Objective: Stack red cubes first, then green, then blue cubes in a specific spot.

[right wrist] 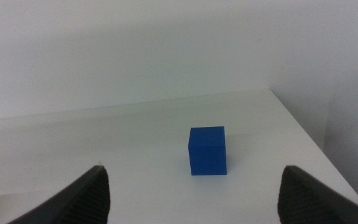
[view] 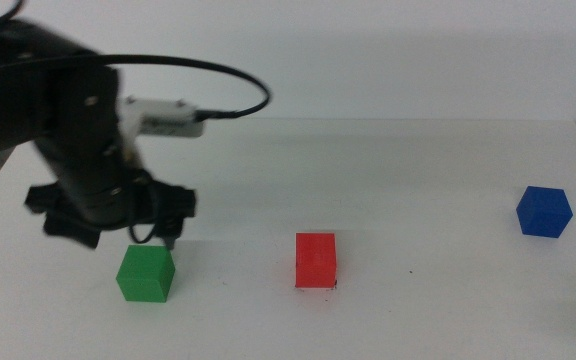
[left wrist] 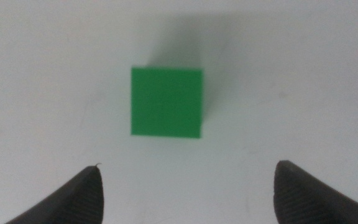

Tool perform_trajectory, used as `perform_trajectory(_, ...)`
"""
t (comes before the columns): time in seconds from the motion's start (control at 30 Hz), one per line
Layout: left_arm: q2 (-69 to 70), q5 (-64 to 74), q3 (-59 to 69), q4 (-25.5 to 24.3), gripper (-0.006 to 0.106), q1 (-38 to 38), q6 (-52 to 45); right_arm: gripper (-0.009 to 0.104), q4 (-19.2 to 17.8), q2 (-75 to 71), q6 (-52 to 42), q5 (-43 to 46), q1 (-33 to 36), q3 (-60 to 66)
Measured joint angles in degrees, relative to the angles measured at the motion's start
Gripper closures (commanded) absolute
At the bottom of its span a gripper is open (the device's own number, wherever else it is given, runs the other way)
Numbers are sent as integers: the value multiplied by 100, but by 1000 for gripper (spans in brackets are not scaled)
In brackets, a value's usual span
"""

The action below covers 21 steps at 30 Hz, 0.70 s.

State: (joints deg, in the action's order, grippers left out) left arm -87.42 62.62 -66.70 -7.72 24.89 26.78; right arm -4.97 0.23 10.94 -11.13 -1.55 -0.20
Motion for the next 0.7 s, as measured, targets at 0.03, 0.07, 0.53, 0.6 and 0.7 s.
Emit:
perform_trajectory(0.03, 2, -83, 110, 168, 7, -166, -214, 2, 0, 0, 0, 0, 0, 0)
perform_trajectory(0.07, 13, -219, 237, 347, 7, -342, -395, 2, 0, 0, 0, 0, 0, 0)
perform_trajectory(0.53, -810, -1592, 673, 691, 7, -871, -884, 2, 0, 0, 0, 0, 0, 0)
perform_trajectory(0.6, -1023, -1739, 673, 691, 11, -871, -884, 2, 0, 0, 0, 0, 0, 0)
perform_trajectory(0.7, -1299, -1805, 673, 691, 25, -871, -895, 2, 0, 0, 0, 0, 0, 0)
